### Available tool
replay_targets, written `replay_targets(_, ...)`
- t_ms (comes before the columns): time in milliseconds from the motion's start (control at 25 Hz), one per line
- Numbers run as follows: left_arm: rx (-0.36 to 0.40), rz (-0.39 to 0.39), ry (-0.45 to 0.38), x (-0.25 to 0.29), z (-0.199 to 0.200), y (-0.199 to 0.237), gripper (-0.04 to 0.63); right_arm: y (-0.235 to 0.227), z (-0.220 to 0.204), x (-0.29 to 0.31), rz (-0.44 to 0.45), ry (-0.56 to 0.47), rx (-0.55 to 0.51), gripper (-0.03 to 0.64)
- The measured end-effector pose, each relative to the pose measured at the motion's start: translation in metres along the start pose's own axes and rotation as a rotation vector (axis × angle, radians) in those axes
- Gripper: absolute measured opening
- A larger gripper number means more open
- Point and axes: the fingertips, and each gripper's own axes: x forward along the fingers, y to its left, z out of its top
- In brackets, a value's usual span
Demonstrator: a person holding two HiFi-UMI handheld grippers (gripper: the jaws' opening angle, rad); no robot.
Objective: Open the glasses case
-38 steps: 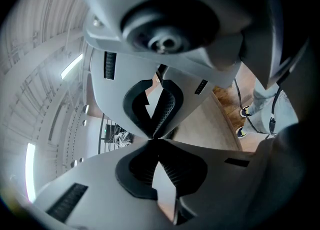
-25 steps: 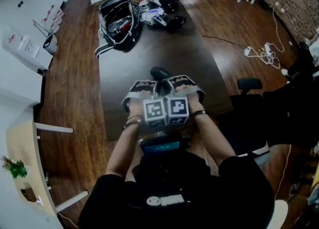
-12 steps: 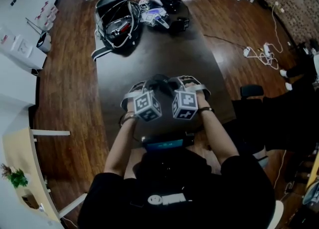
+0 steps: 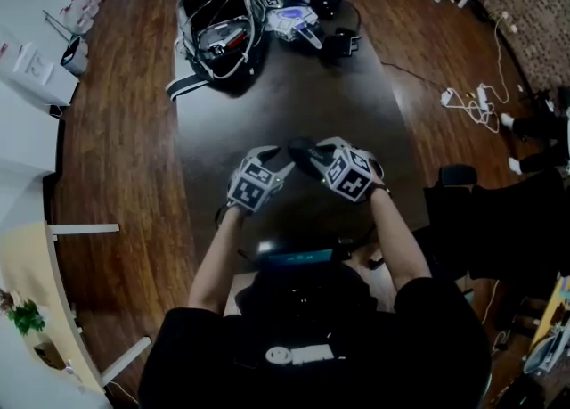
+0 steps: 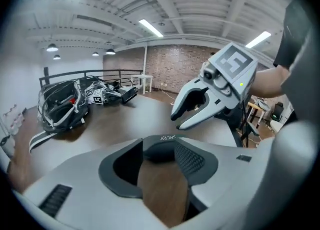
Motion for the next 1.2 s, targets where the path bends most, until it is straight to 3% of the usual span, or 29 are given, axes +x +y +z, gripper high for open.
replay_targets(120, -0.077, -0.044, -0.038, 0.003, -0.005, 0.005, 0.221, -0.004, -0.019, 0.026, 0.074, 0.036, 0.084, 0.212)
replay_targets(280, -0.167, -0.068, -0.079, 0.004, -0.012, 0.009, 0.221, -0.016, -0.04, 0.061, 0.142, 0.067, 0.211, 0.227)
replay_targets(360, -0.209, -0.085, -0.088, 0.004, -0.018, 0.011, 0.221, -0.018, -0.042, 0.073, 0.222, 0.04, 0.329, 0.281)
replay_targets(480, -0.269, -0.096, -0.103, 0.006, -0.023, 0.016, 0.221, -0.012, -0.04, 0.084, 0.369, 0.017, 0.481, 0.285)
replay_targets(600, -0.33, -0.107, -0.117, 0.009, -0.031, 0.018, 0.221, -0.001, -0.04, 0.088, 0.448, 0.003, 0.508, 0.299)
replay_targets(760, -0.424, -0.129, -0.174, 0.009, -0.034, 0.025, 0.221, -0.003, -0.036, 0.08, 0.428, -0.03, 0.439, 0.276)
replay_targets(840, -0.472, -0.148, -0.218, 0.007, -0.031, 0.03, 0.221, -0.004, -0.022, 0.069, 0.431, -0.111, 0.42, 0.275)
replay_targets(880, -0.491, -0.165, -0.239, 0.006, -0.028, 0.03, 0.259, -0.005, -0.012, 0.06, 0.45, -0.181, 0.442, 0.273)
replay_targets(920, -0.505, -0.188, -0.261, 0.005, -0.024, 0.029, 0.295, -0.007, -0.002, 0.05, 0.474, -0.266, 0.482, 0.273)
replay_targets(1080, -0.527, -0.252, -0.393, -0.007, 0.004, 0.029, 0.305, -0.029, 0.04, 0.007, 0.547, -0.624, 0.66, 0.247)
replay_targets(1200, -0.598, -0.272, -0.489, -0.018, 0.018, 0.038, 0.305, -0.038, 0.045, -0.002, 0.533, -0.719, 0.721, 0.231)
